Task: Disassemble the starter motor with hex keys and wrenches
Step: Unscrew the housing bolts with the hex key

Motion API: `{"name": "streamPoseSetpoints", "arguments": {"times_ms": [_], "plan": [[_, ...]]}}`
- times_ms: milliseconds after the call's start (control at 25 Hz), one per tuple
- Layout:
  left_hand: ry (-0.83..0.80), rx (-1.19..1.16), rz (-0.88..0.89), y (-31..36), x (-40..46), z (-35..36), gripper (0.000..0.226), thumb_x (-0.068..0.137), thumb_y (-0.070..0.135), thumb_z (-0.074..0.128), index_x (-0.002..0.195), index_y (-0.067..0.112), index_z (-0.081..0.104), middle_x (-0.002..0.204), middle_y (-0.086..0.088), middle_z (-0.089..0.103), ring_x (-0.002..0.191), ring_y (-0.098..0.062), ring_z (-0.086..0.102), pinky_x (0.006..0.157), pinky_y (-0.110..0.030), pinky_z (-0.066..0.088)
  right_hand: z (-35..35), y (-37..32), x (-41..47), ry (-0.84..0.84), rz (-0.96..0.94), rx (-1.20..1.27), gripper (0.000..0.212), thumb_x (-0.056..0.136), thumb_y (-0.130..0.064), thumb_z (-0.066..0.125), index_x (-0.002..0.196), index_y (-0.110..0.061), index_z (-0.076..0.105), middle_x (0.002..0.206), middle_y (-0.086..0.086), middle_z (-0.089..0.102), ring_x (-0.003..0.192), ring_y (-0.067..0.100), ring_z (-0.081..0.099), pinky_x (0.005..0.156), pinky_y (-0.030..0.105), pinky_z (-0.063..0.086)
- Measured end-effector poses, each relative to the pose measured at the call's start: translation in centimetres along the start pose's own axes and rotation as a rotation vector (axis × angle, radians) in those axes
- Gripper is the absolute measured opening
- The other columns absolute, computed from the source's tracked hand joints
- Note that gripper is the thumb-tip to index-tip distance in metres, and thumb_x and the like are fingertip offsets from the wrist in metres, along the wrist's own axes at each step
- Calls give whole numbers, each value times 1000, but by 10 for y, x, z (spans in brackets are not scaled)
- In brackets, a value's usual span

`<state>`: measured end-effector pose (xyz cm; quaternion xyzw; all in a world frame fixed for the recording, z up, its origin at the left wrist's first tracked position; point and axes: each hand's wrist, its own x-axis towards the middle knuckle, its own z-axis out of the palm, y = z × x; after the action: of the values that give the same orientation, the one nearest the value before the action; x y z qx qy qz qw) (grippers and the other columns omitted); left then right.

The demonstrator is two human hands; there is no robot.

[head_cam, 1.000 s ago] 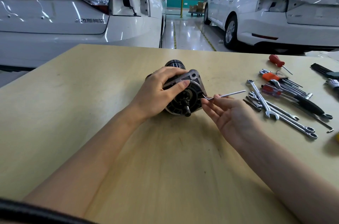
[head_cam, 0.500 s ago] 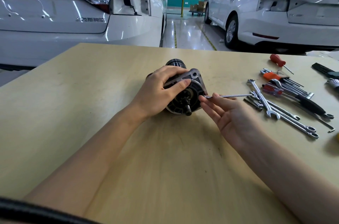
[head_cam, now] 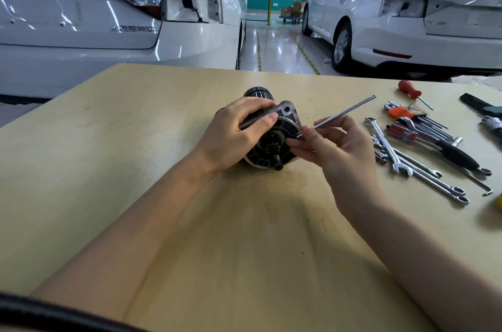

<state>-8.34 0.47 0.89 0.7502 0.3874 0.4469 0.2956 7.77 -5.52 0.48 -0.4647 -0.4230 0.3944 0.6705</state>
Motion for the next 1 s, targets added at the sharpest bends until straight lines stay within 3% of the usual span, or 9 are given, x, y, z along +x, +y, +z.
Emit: {"name": "streamPoseSetpoints", "arguments": {"times_ms": [120,280,360,560,720,840,1000], "plan": [[1,-7,6,0,-1,-1,38,85,37,52,116,20,66,109,17,61,107,4,55,100,-22,44,-2,2,1,21,39,2,10,90,2,61,90,-2,53,83,18,66,70,24,73,64,29,59],[-2,1,12,0,-1,1,37,87,35,53,117,18,66,112,12,62,107,4,55,99,-20,44,-12,4,2,30,220,232,13,86,6,64,87,-2,53,69,13,69,75,27,74,64,27,58],[4,6,12,0,-1,1,37,87,34,54,117,17,66,112,12,61,108,3,54,98,-19,43,-13,3,3,15,201,230,16,85,5,65,84,-3,52,66,11,69,74,27,74,63,26,58],[-26,-41,-23,2,-1,-1,25,98,32,49,114,23,66,112,16,62,110,4,55,102,-24,43,-11,3,5,-3,-137,-175,17,84,0,70,79,-6,55,67,5,69,64,22,73,59,29,58],[-53,-114,-93,2,0,-4,52,92,55,26,114,29,65,115,12,66,111,-1,58,102,-30,44,-12,6,6,-6,-286,-388,23,82,-3,73,73,-13,56,63,-5,68,62,11,72,62,30,59],[-78,-165,-85,3,-2,-5,60,92,60,17,112,34,67,114,11,69,110,-2,61,97,-25,47,-8,7,7,-22,-390,-512,22,82,-3,72,74,-15,57,62,-5,67,61,9,70,61,33,58],[-91,-281,-145,4,-2,-10,68,87,67,10,98,41,72,105,10,73,103,-5,67,85,-20,50,-9,8,5,-94,-829,-828,6,82,1,70,88,-1,70,70,5,65,56,21,60,54,37,51]]}}
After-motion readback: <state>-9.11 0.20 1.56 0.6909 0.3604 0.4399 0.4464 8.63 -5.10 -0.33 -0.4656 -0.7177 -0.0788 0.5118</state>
